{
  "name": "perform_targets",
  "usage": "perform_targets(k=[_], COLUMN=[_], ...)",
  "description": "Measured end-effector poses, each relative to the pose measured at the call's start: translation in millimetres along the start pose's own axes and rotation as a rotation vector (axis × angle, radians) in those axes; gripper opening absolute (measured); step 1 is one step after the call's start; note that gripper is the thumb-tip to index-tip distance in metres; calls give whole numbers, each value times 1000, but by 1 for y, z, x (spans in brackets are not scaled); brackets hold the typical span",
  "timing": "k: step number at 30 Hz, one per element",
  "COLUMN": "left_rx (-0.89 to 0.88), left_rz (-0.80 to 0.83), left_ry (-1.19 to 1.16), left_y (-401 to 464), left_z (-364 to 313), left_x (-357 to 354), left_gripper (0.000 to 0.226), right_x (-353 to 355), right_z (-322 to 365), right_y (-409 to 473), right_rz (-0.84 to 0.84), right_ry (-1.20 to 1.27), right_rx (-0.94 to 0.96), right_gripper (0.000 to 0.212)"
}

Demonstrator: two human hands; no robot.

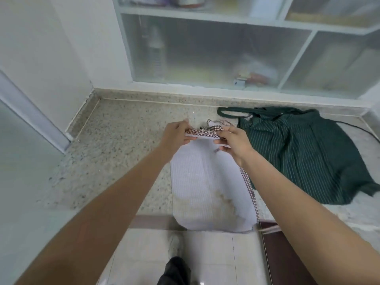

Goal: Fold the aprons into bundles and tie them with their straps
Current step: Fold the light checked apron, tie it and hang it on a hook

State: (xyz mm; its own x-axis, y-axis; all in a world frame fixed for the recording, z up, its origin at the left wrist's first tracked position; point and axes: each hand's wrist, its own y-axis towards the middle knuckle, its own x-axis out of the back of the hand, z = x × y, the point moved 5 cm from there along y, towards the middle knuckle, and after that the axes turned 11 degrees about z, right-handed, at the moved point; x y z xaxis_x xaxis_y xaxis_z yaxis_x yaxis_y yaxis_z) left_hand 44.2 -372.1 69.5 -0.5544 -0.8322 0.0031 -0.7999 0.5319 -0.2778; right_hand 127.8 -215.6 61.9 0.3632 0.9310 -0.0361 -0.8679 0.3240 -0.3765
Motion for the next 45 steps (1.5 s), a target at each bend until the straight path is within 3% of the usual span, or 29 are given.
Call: perform_targets(k=[4, 8, 12, 15, 18, 22, 25, 29, 32, 37, 41, 45], left_rx=[0, 3, 171, 288, 476, 731, 878, 777, 605, 440, 389, 359], left_rz=[5, -65, -20, -32, -16, 164, 188, 164, 144, 304, 548, 433], left_ry=[40, 178, 135, 56, 237, 564, 397, 165, 98, -235, -405, -499], left_y=[-36, -53, -70, -80, -89, -108, -120, -117, -112, -122, -136, -134], left_z=[21, 49, 87, 112, 146, 185, 214, 242, 242, 221, 203, 194], left_x=[-7, -6, -12, -12, -5, -9, -15, -23, -22, -33, -49, -56], left_gripper=[41, 13, 38, 14, 12, 35, 44, 55, 42, 34, 69, 86], right_x=[0, -5, -6, -7, -4, 1, -1, -5, -7, -12, -14, -13], right_z=[-27, -50, -76, -93, -114, -143, -158, -178, -189, -193, -189, -183], right_y=[-35, -53, -64, -73, -78, -81, -83, -84, -86, -97, -103, -109], right_rz=[17, 26, -23, -42, -89, -110, -69, -39, -40, -47, 19, 55], right_ry=[8, 13, 50, 133, 187, 237, 251, 313, 318, 498, 575, 597], right_rx=[-10, -7, -28, -58, -98, -205, -320, -430, -481, -519, -493, -490], right_gripper=[20, 32, 30, 30, 31, 37, 27, 14, 12, 21, 7, 4])
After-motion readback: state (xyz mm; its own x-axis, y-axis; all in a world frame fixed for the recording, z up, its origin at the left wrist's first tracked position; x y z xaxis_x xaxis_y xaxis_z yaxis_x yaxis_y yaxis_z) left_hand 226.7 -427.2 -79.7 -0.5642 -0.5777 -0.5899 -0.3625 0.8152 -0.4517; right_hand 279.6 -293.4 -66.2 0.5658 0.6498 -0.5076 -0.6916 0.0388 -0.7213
